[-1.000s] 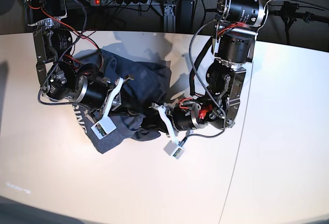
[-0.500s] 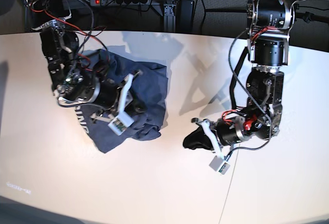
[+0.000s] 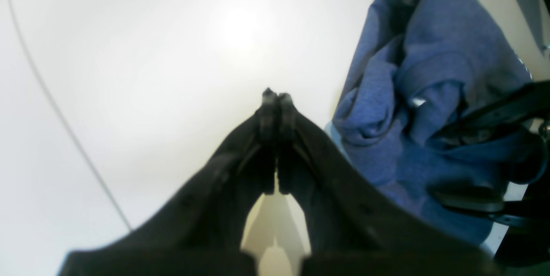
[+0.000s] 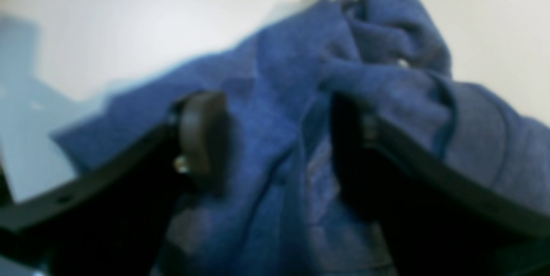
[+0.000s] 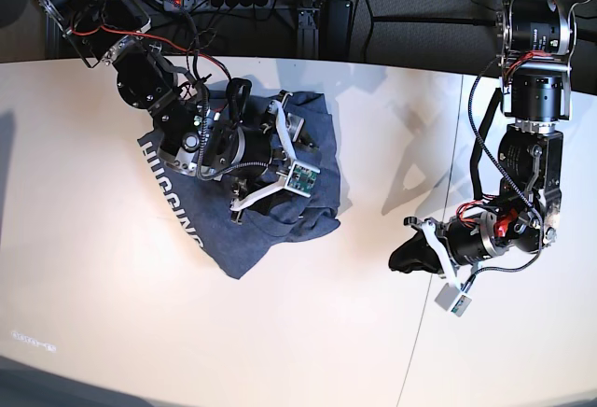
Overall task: Fold the T-shirt properly
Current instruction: 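Lift the held end with the right gripper and fold it over the shirt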
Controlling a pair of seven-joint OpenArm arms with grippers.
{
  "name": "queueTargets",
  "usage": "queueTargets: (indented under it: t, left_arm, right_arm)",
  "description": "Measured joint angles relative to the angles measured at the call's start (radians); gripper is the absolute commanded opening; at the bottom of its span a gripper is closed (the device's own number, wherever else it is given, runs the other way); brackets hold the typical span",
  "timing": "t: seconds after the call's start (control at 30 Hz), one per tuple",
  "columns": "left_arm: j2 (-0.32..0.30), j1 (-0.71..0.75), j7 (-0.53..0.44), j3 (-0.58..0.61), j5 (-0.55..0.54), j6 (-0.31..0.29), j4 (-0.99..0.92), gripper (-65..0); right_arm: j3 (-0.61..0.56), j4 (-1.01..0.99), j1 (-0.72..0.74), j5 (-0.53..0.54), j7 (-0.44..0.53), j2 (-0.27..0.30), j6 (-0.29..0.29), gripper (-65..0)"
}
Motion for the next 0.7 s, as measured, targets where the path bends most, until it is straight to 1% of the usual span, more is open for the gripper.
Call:
queueTargets:
  t: [0.07,0.2,0.3,0.43,0.53,0.57,0.6,0.63,0.67,0.7]
  left_arm:
    - [-0.013,0.0,0.0,0.001,-0.008,0.0,0.0,-65.0]
    - [-0.038,0.0,0.0,0.001,-0.01,0.0,0.0,-65.0]
    - [-0.058,0.0,0.0,0.001,-0.01,0.0,0.0,-65.0]
    - [-0.095,0.0,0.001,0.003,-0.011,0.0,0.0,-65.0]
    - [-0.12,0.0,0.0,-0.002,-0.016,0.0,0.0,-65.0]
    - [-0.122,0.0,0.002,-0.009,-0.019,0.0,0.0,-65.0]
    - [-0.121,0.0,0.0,-0.018,-0.02,0.0,0.0,-65.0]
    - [-0.119,0.0,0.002,-0.028,-0.021,0.0,0.0,-65.0]
    - [-0.118,0.0,0.003,-0.041,-0.027,-0.001,0.0,-65.0]
    - [-0.118,0.0,0.003,-0.053,-0.034,0.0,0.0,-65.0]
  right_arm:
    - [-0.055,0.0,0.016,-0.019,0.001,0.002,0.0,-24.7]
    - [-0.191,0.0,0.06,-0.017,0.025,0.001,0.0,-24.7]
    - [-0.269,0.001,0.062,-0.016,0.026,-0.018,0.0,-24.7]
    - [-0.29,0.001,0.051,0.015,0.023,-0.059,-0.001,-24.9]
    - [-0.25,0.008,0.054,0.016,0.023,-0.095,0.0,-25.6]
    - [-0.224,0.013,0.054,0.018,0.024,-0.102,-0.001,-29.6]
    - [-0.19,0.016,0.053,0.018,0.023,-0.113,-0.001,-36.5]
    - [-0.148,0.018,0.053,0.019,0.029,-0.12,-0.001,-45.3]
    - [-0.1,0.018,0.053,0.019,0.035,-0.128,-0.001,-55.8]
    - [-0.048,0.019,0.054,0.022,0.04,-0.134,-0.001,-65.0]
